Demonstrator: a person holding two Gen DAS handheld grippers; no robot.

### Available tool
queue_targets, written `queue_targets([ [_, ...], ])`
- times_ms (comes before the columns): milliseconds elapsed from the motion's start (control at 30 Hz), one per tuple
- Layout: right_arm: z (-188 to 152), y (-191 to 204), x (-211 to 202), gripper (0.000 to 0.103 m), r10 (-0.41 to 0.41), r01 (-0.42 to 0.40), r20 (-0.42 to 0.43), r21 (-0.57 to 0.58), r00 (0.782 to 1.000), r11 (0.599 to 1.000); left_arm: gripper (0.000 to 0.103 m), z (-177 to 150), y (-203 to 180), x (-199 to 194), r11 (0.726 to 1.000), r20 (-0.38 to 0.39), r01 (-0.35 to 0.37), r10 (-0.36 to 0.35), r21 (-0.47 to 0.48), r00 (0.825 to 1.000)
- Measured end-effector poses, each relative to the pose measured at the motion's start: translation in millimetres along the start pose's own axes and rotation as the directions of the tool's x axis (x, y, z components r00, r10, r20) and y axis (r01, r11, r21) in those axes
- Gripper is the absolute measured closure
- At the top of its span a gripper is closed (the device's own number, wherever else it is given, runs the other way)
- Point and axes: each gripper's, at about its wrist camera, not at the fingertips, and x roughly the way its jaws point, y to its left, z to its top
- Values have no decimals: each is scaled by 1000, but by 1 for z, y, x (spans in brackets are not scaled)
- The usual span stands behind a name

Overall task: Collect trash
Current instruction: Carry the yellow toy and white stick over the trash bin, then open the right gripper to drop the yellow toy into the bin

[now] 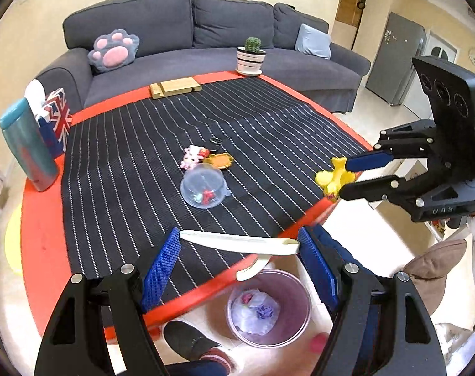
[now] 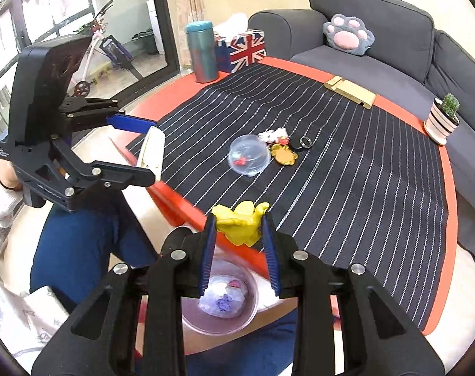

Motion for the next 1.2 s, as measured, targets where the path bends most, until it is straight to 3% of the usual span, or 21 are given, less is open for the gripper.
queue_targets([
  [733, -43, 31, -3, 72, 101, -101, -23, 11, 995, 995, 29, -27, -21, -18, 999, 3, 46, -45, -12, 999],
  [767, -43, 31, -2, 57, 101, -101, -20, 14, 995, 995, 29, -27, -22, -19, 999, 3, 45, -45, -13, 999],
  [800, -44, 30, -2, 36, 97, -97, -15, 17, 995, 995, 29, -27, -22, -19, 999, 3, 46, -46, -12, 999],
  [900, -44, 26, -5, 17, 88, -88, 14, 45, 996, 995, 29, -27, -23, -19, 999, 2, 49, -49, -8, 999],
  [967, -43, 23, -6, 9, 68, -69, 24, 64, 997, 996, 29, -29, -23, -18, 999, -2, 50, -50, -7, 999],
  [1200, -43, 17, -9, 4, 45, -47, 27, 96, 999, 994, 29, -31, -29, -16, 998, -12, 62, -62, 3, 998],
])
